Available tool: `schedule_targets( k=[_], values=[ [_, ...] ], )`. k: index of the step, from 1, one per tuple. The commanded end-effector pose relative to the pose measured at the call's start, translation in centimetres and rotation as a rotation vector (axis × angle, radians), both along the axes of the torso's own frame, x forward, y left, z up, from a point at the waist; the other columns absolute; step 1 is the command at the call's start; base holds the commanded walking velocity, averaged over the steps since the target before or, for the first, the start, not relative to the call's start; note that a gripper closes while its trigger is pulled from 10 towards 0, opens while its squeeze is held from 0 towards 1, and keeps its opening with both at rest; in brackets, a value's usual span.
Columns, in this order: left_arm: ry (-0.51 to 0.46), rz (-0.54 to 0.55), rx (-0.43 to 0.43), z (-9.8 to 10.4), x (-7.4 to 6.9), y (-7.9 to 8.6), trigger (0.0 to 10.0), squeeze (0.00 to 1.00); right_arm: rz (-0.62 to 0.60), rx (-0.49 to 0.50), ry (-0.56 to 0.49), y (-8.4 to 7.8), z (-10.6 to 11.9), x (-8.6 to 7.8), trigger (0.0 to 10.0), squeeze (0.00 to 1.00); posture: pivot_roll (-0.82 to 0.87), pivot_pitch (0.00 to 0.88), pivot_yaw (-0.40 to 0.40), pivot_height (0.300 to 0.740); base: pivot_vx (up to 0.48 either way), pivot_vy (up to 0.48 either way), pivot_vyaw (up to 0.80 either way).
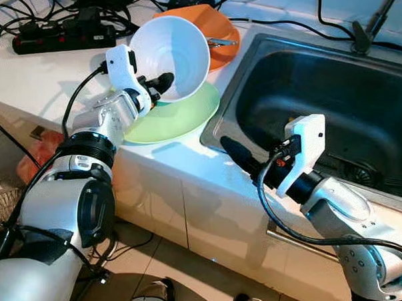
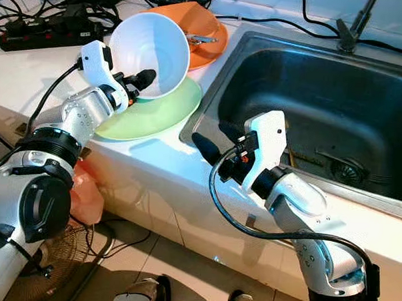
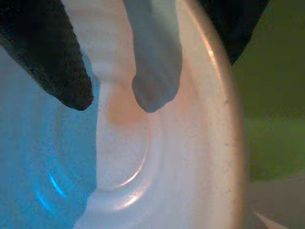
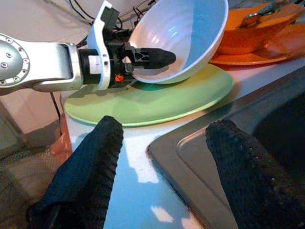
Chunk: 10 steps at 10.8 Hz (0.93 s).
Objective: Kitchen organization
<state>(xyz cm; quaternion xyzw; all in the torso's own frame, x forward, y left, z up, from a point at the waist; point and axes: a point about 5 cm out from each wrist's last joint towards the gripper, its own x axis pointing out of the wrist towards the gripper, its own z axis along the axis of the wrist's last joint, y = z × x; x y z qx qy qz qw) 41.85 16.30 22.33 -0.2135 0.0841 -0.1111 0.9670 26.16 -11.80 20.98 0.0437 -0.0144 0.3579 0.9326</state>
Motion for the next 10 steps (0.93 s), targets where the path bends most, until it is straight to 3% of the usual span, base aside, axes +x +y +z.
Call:
schedule_targets(
  k=[1,7,10],
  values=[
    [0.007,0.005,-0.013,0.0,0.0,0.2,0.0,0.00,0.012,-0.006,-0.014,0.2,0.3,-0.3,10.0,0.00,0.01,0.164,0.073,0.740,0.000,0.000,0.00],
    [-0.073,-0.018,-0.142,1.0,0.0,0.1,0.0,0.00,-0.020,-0.013,-0.025,0.2,0.2,0.7,10.0,0.00,0.03,0.143,0.054,0.740,0.000,0.000,0.00],
    [-0.113,-0.078,-0.139,1.1,-0.2,-1.0,0.0,0.00,-0.166,-0.013,-0.034,-0.9,-0.2,2.6,10.0,0.00,0.03,0.122,0.039,0.740,0.000,0.000,0.00]
  ],
)
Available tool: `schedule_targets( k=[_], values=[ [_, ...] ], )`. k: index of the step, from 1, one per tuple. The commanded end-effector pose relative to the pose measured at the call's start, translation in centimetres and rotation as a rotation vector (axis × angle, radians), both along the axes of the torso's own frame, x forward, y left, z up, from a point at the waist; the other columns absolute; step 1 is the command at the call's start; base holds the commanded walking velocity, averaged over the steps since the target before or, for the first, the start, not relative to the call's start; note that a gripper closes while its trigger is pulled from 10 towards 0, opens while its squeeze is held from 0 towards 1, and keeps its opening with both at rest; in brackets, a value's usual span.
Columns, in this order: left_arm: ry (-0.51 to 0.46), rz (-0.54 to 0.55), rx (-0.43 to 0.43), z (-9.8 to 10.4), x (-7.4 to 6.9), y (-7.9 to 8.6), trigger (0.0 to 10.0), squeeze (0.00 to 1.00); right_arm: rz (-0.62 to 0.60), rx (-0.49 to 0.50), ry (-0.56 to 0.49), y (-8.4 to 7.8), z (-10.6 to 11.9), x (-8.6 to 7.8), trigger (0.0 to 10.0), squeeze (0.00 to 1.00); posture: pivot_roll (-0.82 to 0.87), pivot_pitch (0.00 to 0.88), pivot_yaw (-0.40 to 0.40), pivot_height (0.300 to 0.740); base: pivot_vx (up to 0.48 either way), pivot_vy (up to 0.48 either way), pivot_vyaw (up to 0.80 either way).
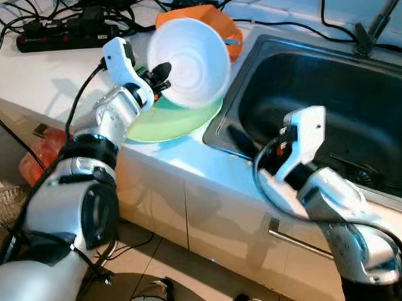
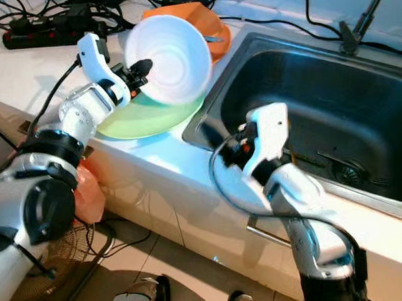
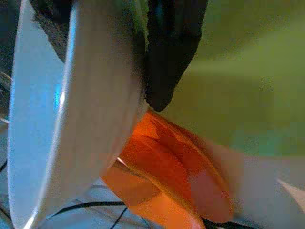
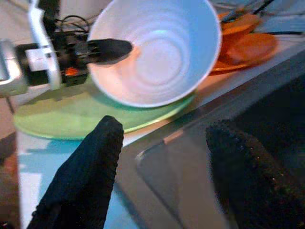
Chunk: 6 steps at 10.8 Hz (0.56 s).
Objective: Kitchen organization
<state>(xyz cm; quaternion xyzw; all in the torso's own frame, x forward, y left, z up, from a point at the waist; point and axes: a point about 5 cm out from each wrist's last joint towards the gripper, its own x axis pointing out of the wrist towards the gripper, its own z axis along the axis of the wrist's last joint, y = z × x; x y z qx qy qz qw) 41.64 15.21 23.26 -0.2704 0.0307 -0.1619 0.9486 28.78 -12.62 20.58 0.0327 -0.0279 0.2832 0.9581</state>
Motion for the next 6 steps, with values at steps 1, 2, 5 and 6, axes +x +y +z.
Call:
schedule_targets(
  k=[1,2,5,6],
  values=[
    [-0.019,-0.022,0.006,0.2,-0.2,-0.2,0.0,0.00,-0.037,0.001,-0.009,-0.5,0.1,0.5,10.0,0.00,0.04,0.113,0.036,0.740,0.000,0.000,0.00],
    [-0.046,-0.041,0.004,0.4,-0.5,-0.4,0.0,0.00,-0.096,0.011,-0.011,-1.1,-0.1,1.1,10.0,0.00,0.04,0.104,0.033,0.740,0.000,0.000,0.00],
    [-0.077,-0.061,-0.021,0.5,-1.0,-0.4,0.0,0.00,-0.143,0.042,-0.017,-1.6,0.0,1.9,10.0,0.00,0.05,0.088,0.029,0.740,0.000,0.000,0.00],
    [-0.143,-0.089,-0.032,0.9,-1.8,-0.7,0.0,0.00,-0.159,0.096,-0.012,-1.8,0.3,2.3,10.0,0.00,0.05,0.080,0.026,0.740,0.000,0.000,0.00]
  ],
)
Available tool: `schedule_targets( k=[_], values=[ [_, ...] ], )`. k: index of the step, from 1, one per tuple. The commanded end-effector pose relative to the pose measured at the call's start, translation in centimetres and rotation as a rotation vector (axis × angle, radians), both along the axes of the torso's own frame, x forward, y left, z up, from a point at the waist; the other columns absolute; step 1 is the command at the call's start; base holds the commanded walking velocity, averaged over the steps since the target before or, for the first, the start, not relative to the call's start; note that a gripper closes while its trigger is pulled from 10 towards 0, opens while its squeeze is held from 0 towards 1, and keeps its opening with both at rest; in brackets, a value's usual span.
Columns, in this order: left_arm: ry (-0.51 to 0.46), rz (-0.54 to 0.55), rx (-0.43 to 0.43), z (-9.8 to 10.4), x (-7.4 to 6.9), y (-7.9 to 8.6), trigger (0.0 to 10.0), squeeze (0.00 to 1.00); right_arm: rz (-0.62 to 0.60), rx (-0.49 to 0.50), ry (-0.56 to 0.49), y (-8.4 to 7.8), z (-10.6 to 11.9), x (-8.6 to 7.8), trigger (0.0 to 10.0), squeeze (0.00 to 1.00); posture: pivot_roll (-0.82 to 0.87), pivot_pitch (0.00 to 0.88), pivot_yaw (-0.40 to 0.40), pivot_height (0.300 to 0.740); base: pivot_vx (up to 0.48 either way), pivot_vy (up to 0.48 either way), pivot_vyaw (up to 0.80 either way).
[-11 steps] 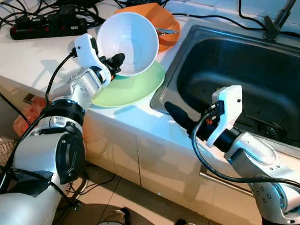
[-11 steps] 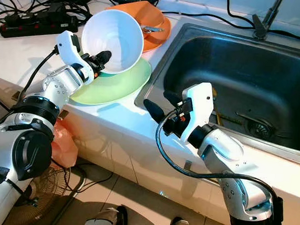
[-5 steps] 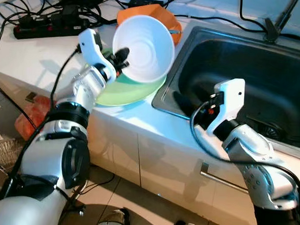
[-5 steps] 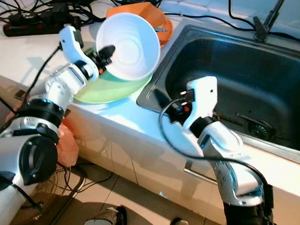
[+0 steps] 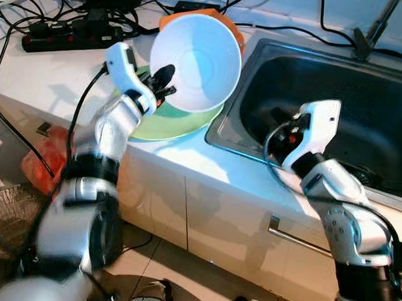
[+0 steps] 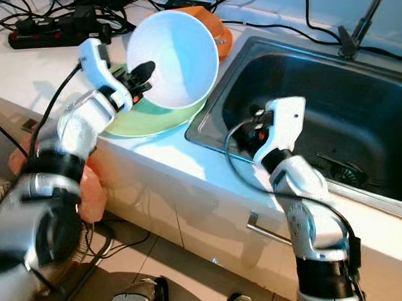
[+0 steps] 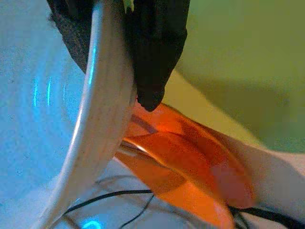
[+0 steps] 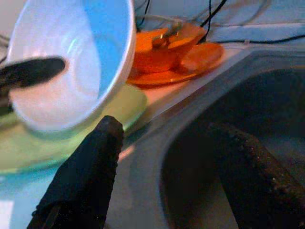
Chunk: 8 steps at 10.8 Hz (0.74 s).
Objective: Kitchen organization
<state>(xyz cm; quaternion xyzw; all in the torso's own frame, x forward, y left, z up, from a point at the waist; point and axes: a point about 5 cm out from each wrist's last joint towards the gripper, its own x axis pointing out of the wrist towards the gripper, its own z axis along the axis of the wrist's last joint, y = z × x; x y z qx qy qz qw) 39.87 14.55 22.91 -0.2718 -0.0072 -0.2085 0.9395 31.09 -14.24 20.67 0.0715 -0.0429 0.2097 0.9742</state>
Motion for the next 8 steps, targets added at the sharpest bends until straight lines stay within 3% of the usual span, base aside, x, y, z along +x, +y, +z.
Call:
schedule_targets(
  k=[1,4,7,8],
  values=[
    [-0.073,-0.028,0.000,1.3,-0.4,-0.4,0.0,0.00,-0.010,0.037,-0.011,-0.2,0.3,0.1,10.0,0.00,0.06,0.077,0.023,0.740,0.000,0.000,0.00],
    [-0.111,-0.067,0.050,1.2,-0.9,-2.6,0.0,0.00,0.019,0.135,-0.015,0.4,1.2,0.5,10.0,0.00,0.06,0.072,0.020,0.740,0.000,0.000,0.00],
    [-0.130,-0.102,0.071,1.4,-1.3,-4.3,0.0,0.00,0.038,0.171,-0.025,1.0,1.9,0.9,10.0,0.00,0.05,0.068,0.025,0.740,0.000,0.000,0.00],
    [-0.143,-0.111,0.070,1.7,-1.5,-4.6,0.0,0.00,0.040,0.183,-0.025,1.2,2.0,1.1,6.2,0.00,0.05,0.067,0.025,0.740,0.000,0.000,0.00]
  ],
)
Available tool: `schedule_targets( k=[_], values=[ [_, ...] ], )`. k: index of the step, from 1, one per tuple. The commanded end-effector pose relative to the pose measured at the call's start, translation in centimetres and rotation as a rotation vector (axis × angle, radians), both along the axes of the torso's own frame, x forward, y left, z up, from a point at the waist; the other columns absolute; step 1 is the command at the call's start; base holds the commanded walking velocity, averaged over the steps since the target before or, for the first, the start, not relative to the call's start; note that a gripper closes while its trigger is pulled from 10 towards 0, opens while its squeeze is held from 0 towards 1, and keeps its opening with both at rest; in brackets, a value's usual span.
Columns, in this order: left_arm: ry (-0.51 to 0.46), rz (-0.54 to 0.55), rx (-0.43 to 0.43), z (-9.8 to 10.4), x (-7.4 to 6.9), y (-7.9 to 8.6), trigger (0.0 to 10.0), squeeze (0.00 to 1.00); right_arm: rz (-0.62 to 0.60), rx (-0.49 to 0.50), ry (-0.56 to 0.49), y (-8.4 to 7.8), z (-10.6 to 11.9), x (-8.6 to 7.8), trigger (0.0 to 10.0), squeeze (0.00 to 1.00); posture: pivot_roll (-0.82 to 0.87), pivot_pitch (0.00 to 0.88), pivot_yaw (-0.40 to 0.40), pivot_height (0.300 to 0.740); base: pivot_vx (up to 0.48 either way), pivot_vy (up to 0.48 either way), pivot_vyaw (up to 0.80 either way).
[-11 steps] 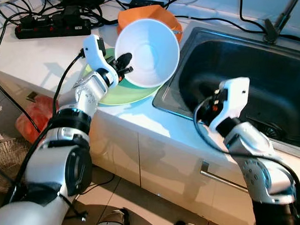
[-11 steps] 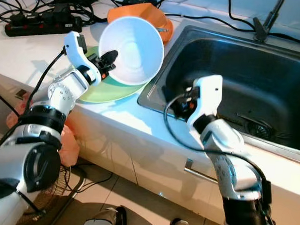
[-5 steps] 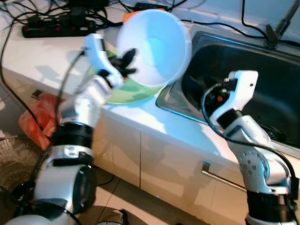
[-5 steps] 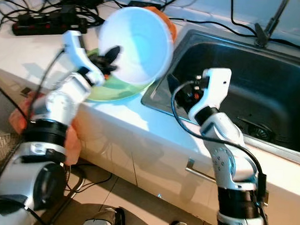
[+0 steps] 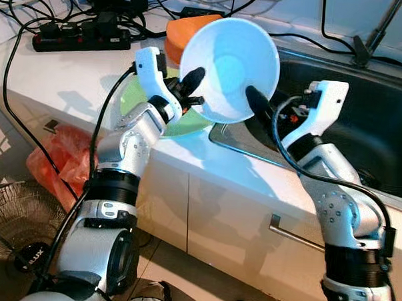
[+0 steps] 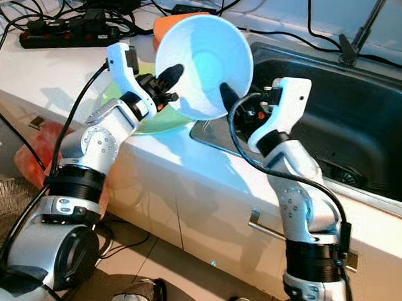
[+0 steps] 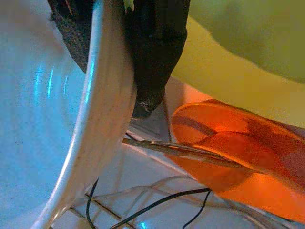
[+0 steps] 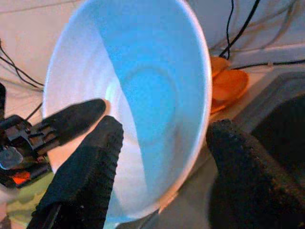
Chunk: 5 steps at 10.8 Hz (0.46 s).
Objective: Kitchen organization
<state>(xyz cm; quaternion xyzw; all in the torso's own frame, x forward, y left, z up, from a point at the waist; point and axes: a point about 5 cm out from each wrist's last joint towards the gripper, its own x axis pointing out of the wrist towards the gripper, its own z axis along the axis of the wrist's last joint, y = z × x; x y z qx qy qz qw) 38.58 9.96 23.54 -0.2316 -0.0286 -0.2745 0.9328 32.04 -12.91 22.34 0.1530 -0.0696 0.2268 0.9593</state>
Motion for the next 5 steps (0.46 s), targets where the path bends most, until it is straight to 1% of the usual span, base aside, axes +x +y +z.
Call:
schedule_targets(
  k=[1,5],
  values=[
    [-0.062,-0.003,-0.002,1.22,-0.29,-0.17,0.0,0.00,-0.010,0.027,0.002,-0.03,0.42,0.26,0.0,0.00,0.06,0.069,0.024,0.740,0.000,0.000,0.00],
    [-0.100,-0.033,-0.049,1.49,-0.98,-0.39,0.0,0.00,-0.053,0.082,0.025,-0.35,1.06,0.97,0.0,0.00,0.06,0.073,0.015,0.740,0.000,0.000,0.00]
  ],
)
